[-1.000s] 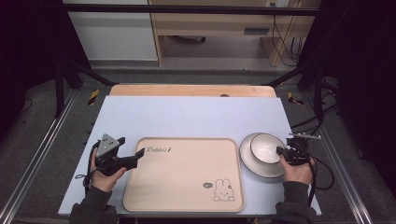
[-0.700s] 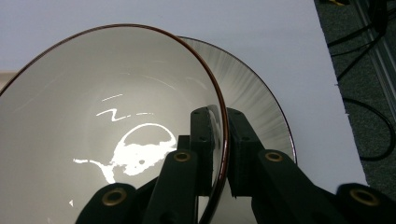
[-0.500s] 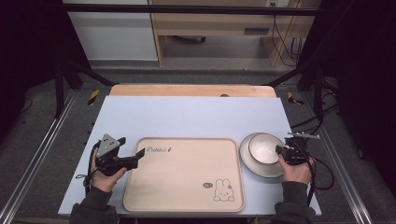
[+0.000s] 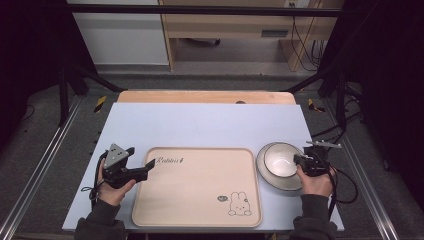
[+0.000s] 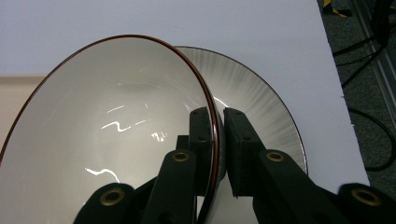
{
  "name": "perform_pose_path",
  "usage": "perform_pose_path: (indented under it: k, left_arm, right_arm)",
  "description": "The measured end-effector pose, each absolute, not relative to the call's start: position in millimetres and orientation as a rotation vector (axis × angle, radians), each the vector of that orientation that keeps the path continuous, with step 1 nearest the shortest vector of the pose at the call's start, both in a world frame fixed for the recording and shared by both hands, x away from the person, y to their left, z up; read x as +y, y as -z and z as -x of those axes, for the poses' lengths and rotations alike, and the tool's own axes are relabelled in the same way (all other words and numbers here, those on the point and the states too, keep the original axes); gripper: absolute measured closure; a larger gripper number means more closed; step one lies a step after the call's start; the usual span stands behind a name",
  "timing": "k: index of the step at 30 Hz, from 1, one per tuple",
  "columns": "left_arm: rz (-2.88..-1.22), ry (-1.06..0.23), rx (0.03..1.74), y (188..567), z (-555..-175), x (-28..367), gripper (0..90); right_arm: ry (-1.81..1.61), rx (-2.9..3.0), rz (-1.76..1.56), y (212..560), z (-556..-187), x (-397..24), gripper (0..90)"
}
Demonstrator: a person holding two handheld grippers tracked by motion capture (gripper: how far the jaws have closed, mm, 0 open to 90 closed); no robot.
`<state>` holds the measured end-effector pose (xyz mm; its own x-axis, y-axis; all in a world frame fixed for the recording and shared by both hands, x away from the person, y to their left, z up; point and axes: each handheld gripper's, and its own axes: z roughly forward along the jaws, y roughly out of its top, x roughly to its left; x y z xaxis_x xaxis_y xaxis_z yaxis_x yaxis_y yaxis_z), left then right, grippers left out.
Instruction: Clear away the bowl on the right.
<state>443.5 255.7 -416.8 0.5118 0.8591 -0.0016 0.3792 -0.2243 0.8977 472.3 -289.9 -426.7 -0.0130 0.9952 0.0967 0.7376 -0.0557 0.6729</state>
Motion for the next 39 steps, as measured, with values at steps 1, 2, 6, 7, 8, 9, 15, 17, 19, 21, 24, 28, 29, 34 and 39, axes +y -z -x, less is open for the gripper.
perform_pose_path:
  k: [1,2,6,7,8,9,15,17,19,21,24,28,29,34,39]
  left_arm:
    - [-1.815,-0.641,1.033,417,-444,256,14.2]
    - [-1.815,-0.643,1.034,417,-444,256,14.2]
    - [-1.815,-0.641,1.032,417,-443,256,14.2]
    - [-1.817,-0.642,1.032,417,-444,255,14.2]
    - [-1.817,-0.642,1.032,417,-444,255,14.2]
    - [-1.817,-0.641,1.032,417,-444,255,14.2]
    - [-1.819,-0.639,1.033,417,-444,255,14.2]
    - [-1.818,-0.639,1.032,417,-444,255,14.2]
    - [-1.818,-0.637,1.032,417,-444,255,14.2]
    - [-1.818,-0.637,1.034,417,-444,255,14.3]
    - [-1.818,-0.637,1.034,417,-444,255,14.2]
    - [-1.816,-0.637,1.033,417,-444,255,14.3]
    - [-1.816,-0.638,1.033,417,-444,255,14.3]
    - [-1.816,-0.639,1.032,417,-444,254,14.3]
    - [-1.818,-0.638,1.031,417,-445,254,14.3]
  right_arm:
    - [-0.806,1.794,-1.843,426,-472,-289,81.9]
    - [-0.805,1.796,-1.842,426,-472,-289,81.9]
    - [-0.797,1.802,-1.829,425,-471,-289,81.7]
    - [-0.794,1.800,-1.829,424,-471,-288,81.7]
    - [-0.793,1.801,-1.825,424,-471,-288,81.8]
    - [-0.793,1.801,-1.825,424,-471,-288,81.8]
    - [-0.813,1.796,-1.807,418,-468,-286,81.7]
    - [-0.820,1.799,-1.800,415,-467,-285,81.7]
    - [-0.825,1.800,-1.792,414,-466,-284,81.7]
    - [-0.838,1.802,-1.785,411,-465,-284,81.7]
    - [-0.853,1.799,-1.787,409,-464,-283,81.7]
    - [-0.881,1.807,-1.771,407,-462,-283,81.8]
    - [-0.895,1.804,-1.775,404,-461,-282,81.7]
    - [-0.908,1.808,-1.749,400,-458,-281,81.8]
    - [-0.926,1.811,-1.740,396,-456,-280,81.7]
